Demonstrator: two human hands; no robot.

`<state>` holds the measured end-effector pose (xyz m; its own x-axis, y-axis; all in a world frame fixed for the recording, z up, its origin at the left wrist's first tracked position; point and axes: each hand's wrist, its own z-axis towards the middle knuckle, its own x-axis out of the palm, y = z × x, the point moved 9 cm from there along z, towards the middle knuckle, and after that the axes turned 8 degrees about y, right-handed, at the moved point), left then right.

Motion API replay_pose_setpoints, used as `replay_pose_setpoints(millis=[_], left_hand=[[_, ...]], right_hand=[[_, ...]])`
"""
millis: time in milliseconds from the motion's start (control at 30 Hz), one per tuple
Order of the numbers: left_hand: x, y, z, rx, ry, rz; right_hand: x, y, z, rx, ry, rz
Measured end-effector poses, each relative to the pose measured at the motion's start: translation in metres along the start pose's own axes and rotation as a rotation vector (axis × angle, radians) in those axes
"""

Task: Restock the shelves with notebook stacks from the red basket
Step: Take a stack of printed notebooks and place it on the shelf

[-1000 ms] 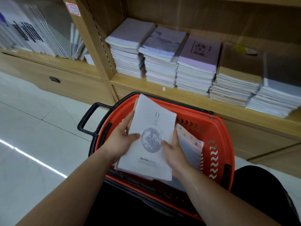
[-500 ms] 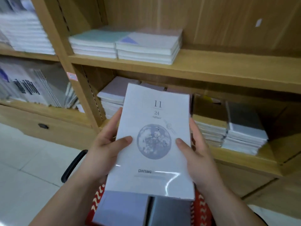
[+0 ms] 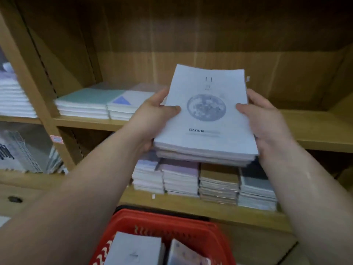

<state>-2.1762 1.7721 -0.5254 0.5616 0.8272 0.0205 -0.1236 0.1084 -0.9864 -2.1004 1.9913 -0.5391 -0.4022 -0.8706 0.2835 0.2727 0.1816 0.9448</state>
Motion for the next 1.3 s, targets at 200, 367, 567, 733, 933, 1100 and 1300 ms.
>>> replay_pose_setpoints(millis=[200, 367, 567, 733, 933, 1100, 1300], left_hand=[[-0.013, 0.013, 0.018, 0.084, -0.154, 0.703], [-0.024, 0.016, 0.024, 0.299, -0.304, 1.375], [-0.038, 0.019, 0.058, 0.142, -0.213, 1.391], [-0.041, 0.018, 0.074, 0.102, -0.186, 1.439], [-0.041, 0.017, 0.079, 0.123, -0.179, 1.465], [-0.007, 0.019, 0.081, 0.196, -0.007, 1.498], [0.005, 0.024, 0.093, 0.156, 0.055, 1.59]], right_hand=[[-0.011, -0.025, 0.095, 0.168, -0.107, -0.193], [-0.008, -0.037, 0.125, 0.185, -0.046, -0.445], [0.007, -0.021, 0.094, 0.127, 0.255, -0.323], [0.012, -0.025, 0.076, 0.071, 0.412, -0.802], [0.007, -0.02, 0.086, 0.012, 0.409, -0.864], [0.009, -0.019, 0.082, -0.046, 0.381, -0.827], [0.018, -0.026, 0.09, -0.01, 0.391, -0.775]])
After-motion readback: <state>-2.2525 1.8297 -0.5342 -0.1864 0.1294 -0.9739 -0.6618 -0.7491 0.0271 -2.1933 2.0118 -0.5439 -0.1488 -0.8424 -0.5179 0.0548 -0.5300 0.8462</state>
